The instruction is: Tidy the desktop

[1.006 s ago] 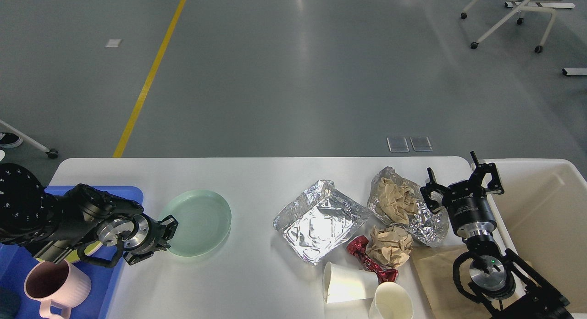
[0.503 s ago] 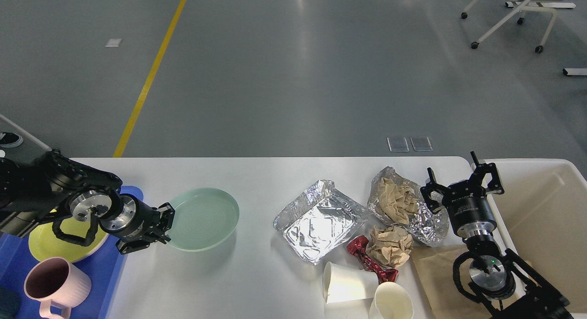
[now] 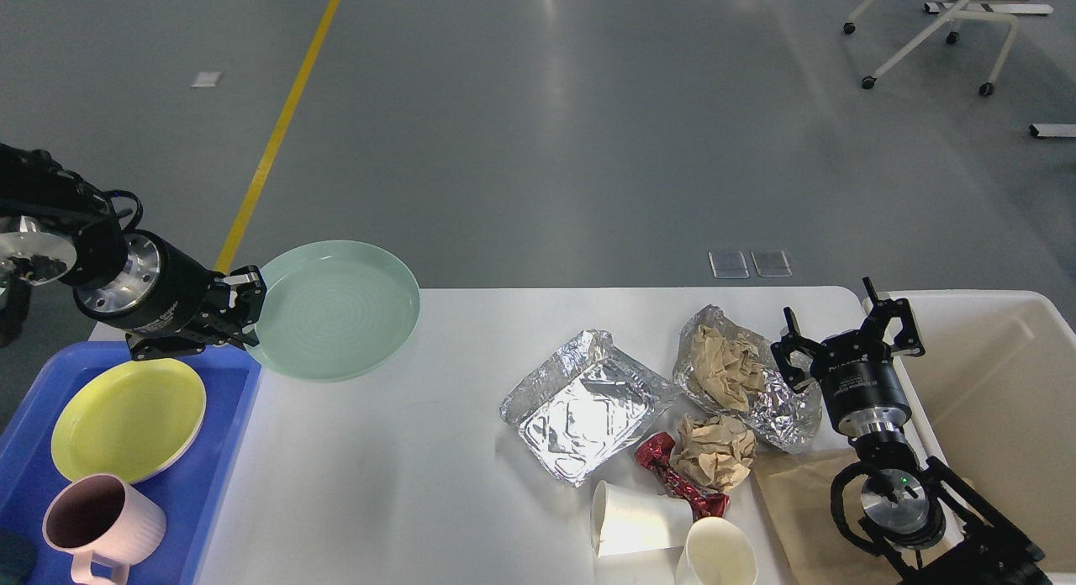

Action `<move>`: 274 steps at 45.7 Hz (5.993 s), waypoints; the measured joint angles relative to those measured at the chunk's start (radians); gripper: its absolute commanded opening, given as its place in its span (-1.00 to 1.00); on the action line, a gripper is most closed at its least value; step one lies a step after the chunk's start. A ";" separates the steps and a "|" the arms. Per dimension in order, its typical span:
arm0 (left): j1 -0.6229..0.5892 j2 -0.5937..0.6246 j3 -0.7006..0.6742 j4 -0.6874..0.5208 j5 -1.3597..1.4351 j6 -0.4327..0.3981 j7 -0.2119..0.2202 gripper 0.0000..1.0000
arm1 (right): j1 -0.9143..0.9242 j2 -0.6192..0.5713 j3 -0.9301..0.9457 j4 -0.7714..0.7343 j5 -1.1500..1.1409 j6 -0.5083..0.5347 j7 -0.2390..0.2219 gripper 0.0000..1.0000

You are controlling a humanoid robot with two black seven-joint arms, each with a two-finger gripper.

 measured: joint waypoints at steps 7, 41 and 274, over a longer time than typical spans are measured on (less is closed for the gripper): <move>-0.199 -0.014 0.089 -0.081 0.014 -0.099 -0.067 -1.00 | 0.000 0.000 0.000 0.000 0.000 0.000 0.000 1.00; 0.006 0.227 0.181 0.190 0.170 -0.177 -0.145 -1.00 | 0.000 0.000 0.000 0.000 0.001 0.001 0.000 1.00; 1.877 -0.202 -2.654 0.720 0.445 -0.147 -0.449 0.93 | 0.000 0.001 0.000 0.000 0.000 0.000 0.000 1.00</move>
